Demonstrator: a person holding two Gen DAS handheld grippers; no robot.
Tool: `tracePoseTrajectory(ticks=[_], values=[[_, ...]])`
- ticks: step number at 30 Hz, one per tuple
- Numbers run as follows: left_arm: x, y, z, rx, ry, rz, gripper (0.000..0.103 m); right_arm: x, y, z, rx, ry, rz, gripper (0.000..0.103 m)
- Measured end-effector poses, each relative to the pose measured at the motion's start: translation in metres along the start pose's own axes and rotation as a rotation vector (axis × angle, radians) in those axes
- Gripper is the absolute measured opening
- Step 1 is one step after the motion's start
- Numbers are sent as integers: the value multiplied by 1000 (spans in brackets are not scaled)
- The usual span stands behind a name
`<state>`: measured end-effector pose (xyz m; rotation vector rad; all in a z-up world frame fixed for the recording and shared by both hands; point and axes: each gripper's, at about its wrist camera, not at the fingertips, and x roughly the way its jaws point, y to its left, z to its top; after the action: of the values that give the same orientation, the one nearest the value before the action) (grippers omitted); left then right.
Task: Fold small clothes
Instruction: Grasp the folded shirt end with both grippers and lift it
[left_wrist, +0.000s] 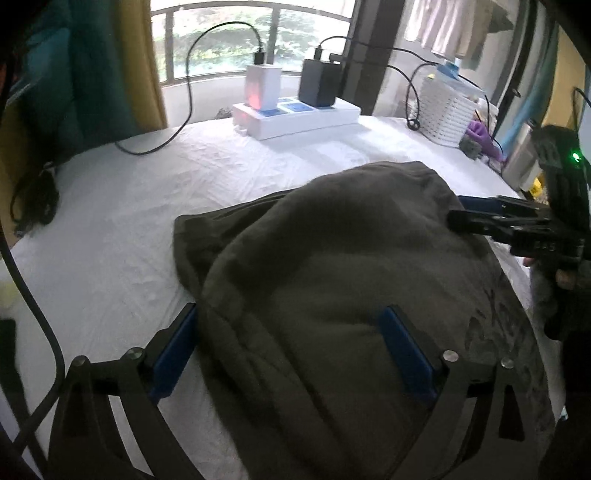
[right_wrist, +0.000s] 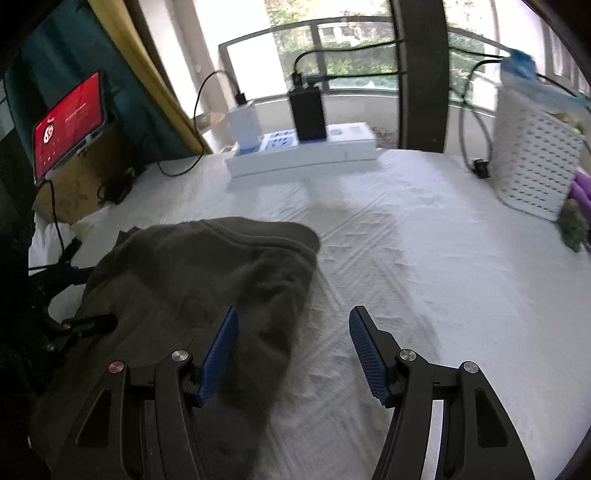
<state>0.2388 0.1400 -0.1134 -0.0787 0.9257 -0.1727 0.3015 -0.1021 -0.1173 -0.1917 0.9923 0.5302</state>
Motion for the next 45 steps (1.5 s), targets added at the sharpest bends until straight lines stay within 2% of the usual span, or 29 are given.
tracePoseTrajectory(ticks=[3, 4, 5, 8, 10, 13, 15, 18, 20, 27, 45], values=[[2, -9, 0, 46, -7, 20, 82, 10, 9, 2, -35, 5, 6, 65], [2, -12, 1, 62, -10, 10, 74, 12, 12, 3, -48, 8, 14, 65], [2, -13, 1, 68, -12, 7, 72, 14, 14, 4, -55, 7, 18, 65], [1, -15, 2, 63, -20, 15, 60, 19, 25, 6, -100, 12, 24, 65], [1, -15, 2, 52, -27, 5, 46, 22, 33, 6, -139, 20, 21, 65], [0, -19, 3, 39, -32, -7, 33, 21, 32, 5, -147, 20, 28, 63], [0, -22, 3, 36, -36, 0, 30, 20, 30, 5, -143, 14, 35, 41], [-2, -22, 3, 24, -39, 1, 26, 19, 35, 5, -169, 17, 58, 26], [-4, -23, 3, 23, -43, 5, 25, 18, 38, 4, -178, 13, 53, 22], [-22, -30, 2, 18, -91, 4, 24, -3, 39, 4, -135, -38, 61, 18], [-86, -54, -1, 64, -232, 11, 20, -87, 64, -6, -159, -182, 31, 14]])
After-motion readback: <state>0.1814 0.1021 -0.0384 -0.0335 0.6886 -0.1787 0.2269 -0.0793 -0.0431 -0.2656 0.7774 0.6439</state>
